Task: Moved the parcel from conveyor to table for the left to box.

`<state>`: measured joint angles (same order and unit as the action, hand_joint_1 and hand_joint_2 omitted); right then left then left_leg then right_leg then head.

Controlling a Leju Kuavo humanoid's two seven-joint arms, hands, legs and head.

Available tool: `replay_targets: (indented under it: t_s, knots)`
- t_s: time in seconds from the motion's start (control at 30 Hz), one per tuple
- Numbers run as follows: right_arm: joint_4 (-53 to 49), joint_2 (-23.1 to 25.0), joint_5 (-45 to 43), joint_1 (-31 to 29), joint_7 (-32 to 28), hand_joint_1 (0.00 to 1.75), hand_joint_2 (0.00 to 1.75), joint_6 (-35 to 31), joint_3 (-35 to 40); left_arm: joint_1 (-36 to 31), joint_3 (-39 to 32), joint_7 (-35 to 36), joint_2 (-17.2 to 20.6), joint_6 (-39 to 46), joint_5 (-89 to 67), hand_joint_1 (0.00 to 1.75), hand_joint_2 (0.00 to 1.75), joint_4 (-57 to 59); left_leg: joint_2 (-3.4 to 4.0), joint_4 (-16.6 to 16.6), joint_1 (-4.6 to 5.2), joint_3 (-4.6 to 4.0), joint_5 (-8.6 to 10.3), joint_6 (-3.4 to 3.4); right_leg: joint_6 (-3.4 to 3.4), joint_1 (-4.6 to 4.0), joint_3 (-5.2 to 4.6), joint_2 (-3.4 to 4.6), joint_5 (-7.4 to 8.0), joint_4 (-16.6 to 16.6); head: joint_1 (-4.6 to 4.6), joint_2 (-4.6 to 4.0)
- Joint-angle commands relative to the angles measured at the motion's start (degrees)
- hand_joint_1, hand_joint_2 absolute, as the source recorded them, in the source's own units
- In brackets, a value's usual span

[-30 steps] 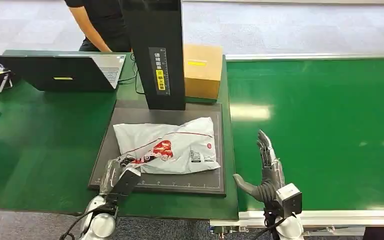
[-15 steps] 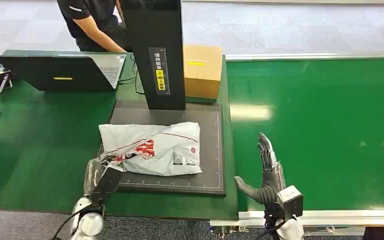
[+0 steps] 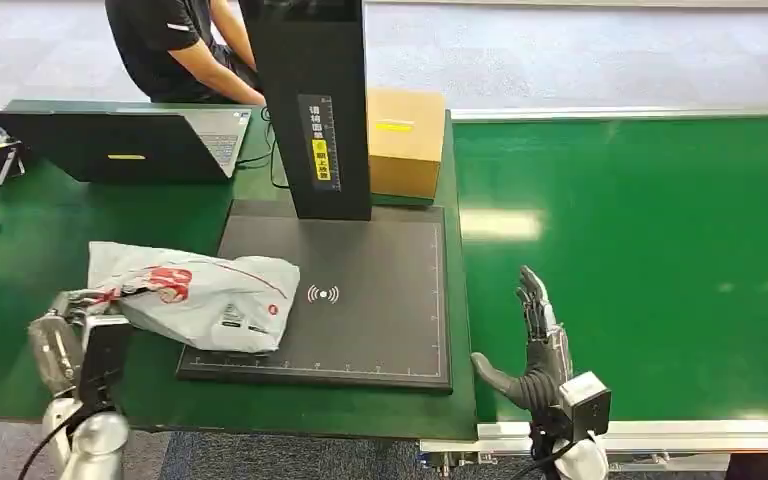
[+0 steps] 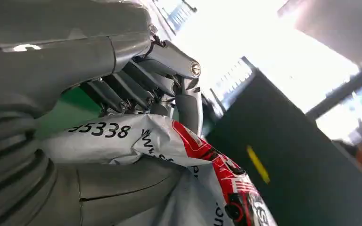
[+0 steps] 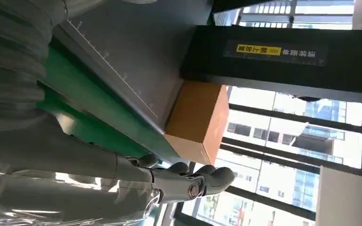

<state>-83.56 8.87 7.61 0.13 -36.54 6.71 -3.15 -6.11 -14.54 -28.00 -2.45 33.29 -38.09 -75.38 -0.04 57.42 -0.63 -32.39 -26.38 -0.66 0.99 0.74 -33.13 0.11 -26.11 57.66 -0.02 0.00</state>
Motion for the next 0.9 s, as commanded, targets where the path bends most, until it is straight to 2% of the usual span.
replay_targets:
  t_s: [0.03,0.17,0.3,0.47,0.5,0.6,0.73,0.9]
  knots:
    - [1.5,-0.7,-0.7,-1.0,-0.2,0.0,1.75,-0.3,-1.2,-6.2,-13.9,-1.7,1.7,3.7,4.9,1.75,1.75,5.9,-0.01,-0.1,-0.04,0.12,0.03,0.01,-0.08,-0.06,0.14,-0.03,0.02,-0.1,0.02,0.0]
    - [1.1,-0.6,-0.9,-0.9,0.0,0.0,1.75,-0.7,-0.9,-7.3,-18.6,-2.2,1.5,6.0,8.4,1.75,1.75,8.7,0.02,-0.1,-0.01,0.13,0.01,0.01,-0.05,-0.02,0.12,0.01,0.0,-0.1,0.02,0.0]
    - [1.1,-0.5,-1.1,-1.2,0.3,0.0,1.75,-1.2,-0.5,-9.8,-27.0,-5.8,0.1,6.7,6.4,1.75,1.75,11.7,0.06,-0.1,-0.01,0.18,0.02,0.02,-0.08,-0.02,0.17,0.03,0.02,-0.1,0.02,0.0]
    - [1.1,-0.5,-1.2,-1.4,0.4,0.0,1.75,-1.4,-0.3,-10.6,-28.3,-7.1,-0.5,6.6,6.8,1.75,1.75,12.7,-0.02,-0.1,0.01,0.14,0.03,0.04,-0.06,0.0,0.16,-0.04,0.01,-0.1,0.0,0.0]
    - [1.2,-0.5,-1.2,-1.7,0.5,0.0,1.75,-1.5,-0.2,-10.9,-28.9,-7.8,-0.9,6.7,7.1,0.0,1.75,12.2,-0.04,-0.1,0.01,0.09,0.03,0.02,-0.04,0.0,0.1,-0.06,0.0,-0.1,0.02,0.0]
    - [1.2,-0.4,-1.2,-2.0,0.6,0.0,1.75,-1.5,-0.2,-11.2,-29.2,-8.5,-1.3,6.7,8.6,0.0,1.75,11.7,-0.1,-0.1,0.01,0.08,0.06,0.03,-0.05,-0.01,0.14,-0.13,0.01,-0.1,0.04,0.0]
    - [1.2,-0.3,-1.2,-2.3,0.8,0.0,1.75,-1.5,-0.1,-9.3,-23.8,-10.1,-1.1,5.2,17.3,0.0,1.75,8.4,-0.08,-0.1,0.01,0.05,0.04,0.03,-0.04,0.0,0.1,-0.1,0.01,-0.1,0.02,0.0]
    - [1.7,-0.3,-1.1,-2.6,0.9,0.0,1.75,-1.3,-0.3,-6.7,-19.3,-9.9,-2.6,4.4,18.1,0.0,1.75,2.9,-0.13,0.0,-0.02,0.06,0.03,0.04,-0.04,-0.04,0.15,-0.16,0.0,-0.1,0.02,0.0]
